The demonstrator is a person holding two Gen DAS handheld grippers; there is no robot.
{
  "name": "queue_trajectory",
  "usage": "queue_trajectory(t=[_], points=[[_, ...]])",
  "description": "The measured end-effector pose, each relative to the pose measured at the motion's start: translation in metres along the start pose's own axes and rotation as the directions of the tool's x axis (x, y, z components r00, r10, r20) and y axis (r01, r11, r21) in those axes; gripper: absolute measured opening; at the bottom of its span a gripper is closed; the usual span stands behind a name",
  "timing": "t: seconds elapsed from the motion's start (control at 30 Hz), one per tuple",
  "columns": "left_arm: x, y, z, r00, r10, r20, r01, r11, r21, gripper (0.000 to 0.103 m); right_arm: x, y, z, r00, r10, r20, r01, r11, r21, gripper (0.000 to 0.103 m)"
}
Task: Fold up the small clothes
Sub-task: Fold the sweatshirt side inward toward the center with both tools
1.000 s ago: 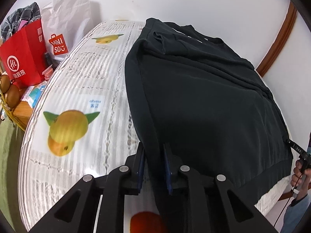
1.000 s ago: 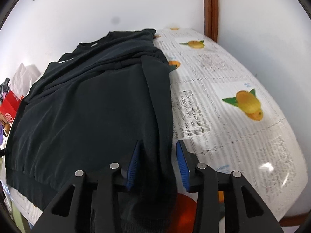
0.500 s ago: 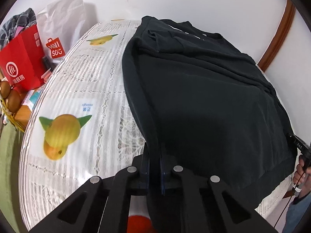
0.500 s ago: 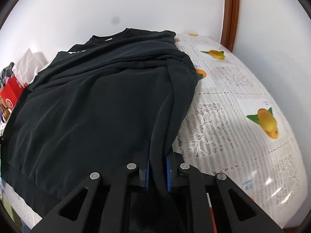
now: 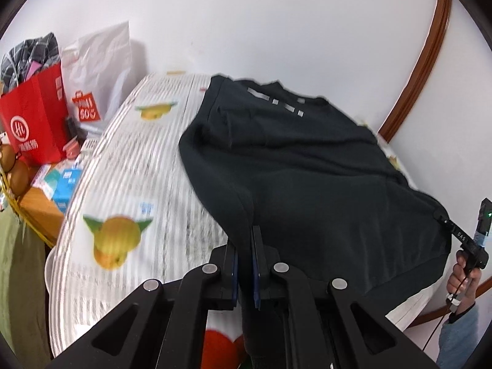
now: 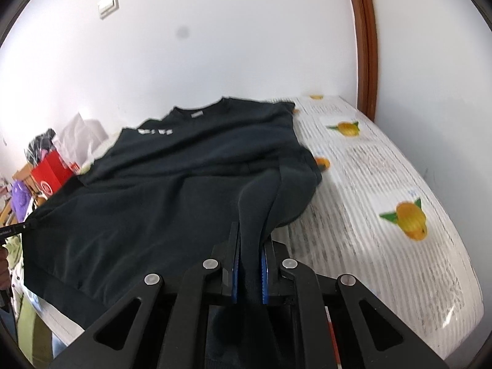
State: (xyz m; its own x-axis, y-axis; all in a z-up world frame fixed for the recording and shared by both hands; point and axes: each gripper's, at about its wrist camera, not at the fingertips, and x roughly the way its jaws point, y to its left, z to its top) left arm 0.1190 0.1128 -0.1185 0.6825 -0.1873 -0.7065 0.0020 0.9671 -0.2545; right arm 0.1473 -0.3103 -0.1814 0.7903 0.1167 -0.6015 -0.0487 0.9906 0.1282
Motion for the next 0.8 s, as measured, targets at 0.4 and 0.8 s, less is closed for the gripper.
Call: queue_trajectory(t=[0.4,0.8], points=[[0.013,-0.005,0.081,0.992,0.023,0.122,-0.027,0.999,0.028,0.007,0.024,0.016,0.085,0.994,0.035,0.099,-0.040,0.998,0.042,0.010],[0.091,0.007,0.147,0.993,0.064,0.101,-0.063,0.998,-0.010,0.007,0.106,0.005,0.139,0.996,0.043,0.074,-0.052,0.992,0.117,0.011]])
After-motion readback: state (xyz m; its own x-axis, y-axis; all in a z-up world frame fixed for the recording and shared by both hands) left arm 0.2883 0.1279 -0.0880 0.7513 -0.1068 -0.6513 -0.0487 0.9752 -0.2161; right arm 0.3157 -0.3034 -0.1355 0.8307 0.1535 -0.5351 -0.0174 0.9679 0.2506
